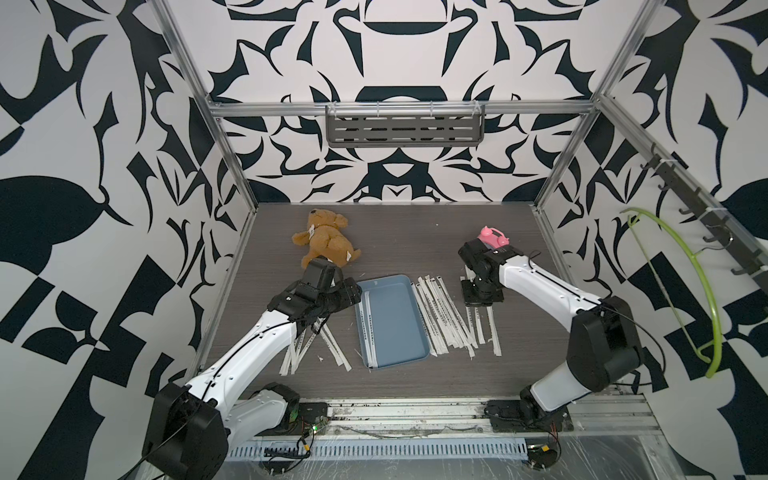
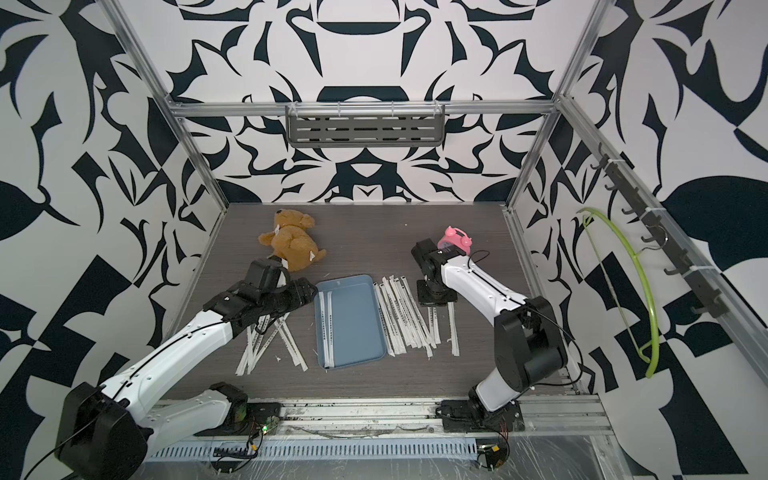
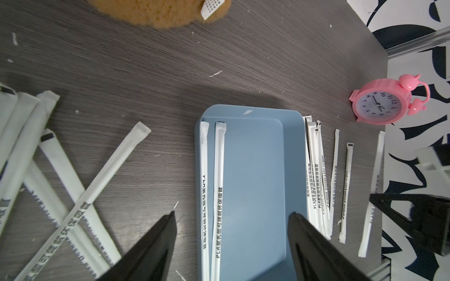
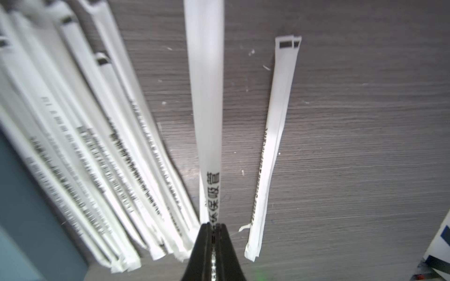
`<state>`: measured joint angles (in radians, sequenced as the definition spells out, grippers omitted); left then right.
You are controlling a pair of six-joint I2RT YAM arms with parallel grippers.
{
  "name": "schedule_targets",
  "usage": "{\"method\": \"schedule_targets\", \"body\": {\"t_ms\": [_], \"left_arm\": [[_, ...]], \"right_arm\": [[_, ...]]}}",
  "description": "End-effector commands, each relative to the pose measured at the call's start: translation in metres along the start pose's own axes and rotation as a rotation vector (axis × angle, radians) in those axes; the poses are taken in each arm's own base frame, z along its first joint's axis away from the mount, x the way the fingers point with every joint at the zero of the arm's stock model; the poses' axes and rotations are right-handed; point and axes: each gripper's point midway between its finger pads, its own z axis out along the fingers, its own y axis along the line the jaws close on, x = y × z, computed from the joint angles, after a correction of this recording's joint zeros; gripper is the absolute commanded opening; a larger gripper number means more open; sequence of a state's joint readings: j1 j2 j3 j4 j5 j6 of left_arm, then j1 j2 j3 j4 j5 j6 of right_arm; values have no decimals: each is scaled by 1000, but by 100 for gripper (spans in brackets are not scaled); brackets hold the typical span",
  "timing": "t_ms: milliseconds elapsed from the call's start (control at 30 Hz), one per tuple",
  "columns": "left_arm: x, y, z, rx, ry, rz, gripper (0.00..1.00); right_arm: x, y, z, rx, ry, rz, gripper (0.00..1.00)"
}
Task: Put the straws into the storage box
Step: Pick up the straw from the center of the board, then place the straw in the storage box.
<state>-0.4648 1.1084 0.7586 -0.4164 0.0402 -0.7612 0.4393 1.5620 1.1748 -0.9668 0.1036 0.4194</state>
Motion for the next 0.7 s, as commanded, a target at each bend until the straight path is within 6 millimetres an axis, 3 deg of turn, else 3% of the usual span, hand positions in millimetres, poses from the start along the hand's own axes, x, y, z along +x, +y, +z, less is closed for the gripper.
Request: {"method": "schedule_targets", "body": {"t_ms": [0, 100, 233, 367, 533, 667], "left_arm": [[5, 5, 5, -8, 20, -8, 78], [9, 8, 8, -15, 33, -21, 76], [11, 14, 10, -40, 41, -34, 73], [13, 22, 8, -70, 50, -52, 70], [23, 19, 14, -17, 75, -99, 64], [33, 22, 24, 0, 107, -118, 60]], "right_arm": [[12, 16, -22, -10, 15, -11, 7], [13, 64, -35, -110, -11, -23, 7], [12, 155, -54, -313, -88, -28, 7], [14, 224, -44, -453, -114, 11, 7], [25, 269, -8, -494, -71, 25, 7], [41, 281, 23, -487, 14, 29, 6]]}}
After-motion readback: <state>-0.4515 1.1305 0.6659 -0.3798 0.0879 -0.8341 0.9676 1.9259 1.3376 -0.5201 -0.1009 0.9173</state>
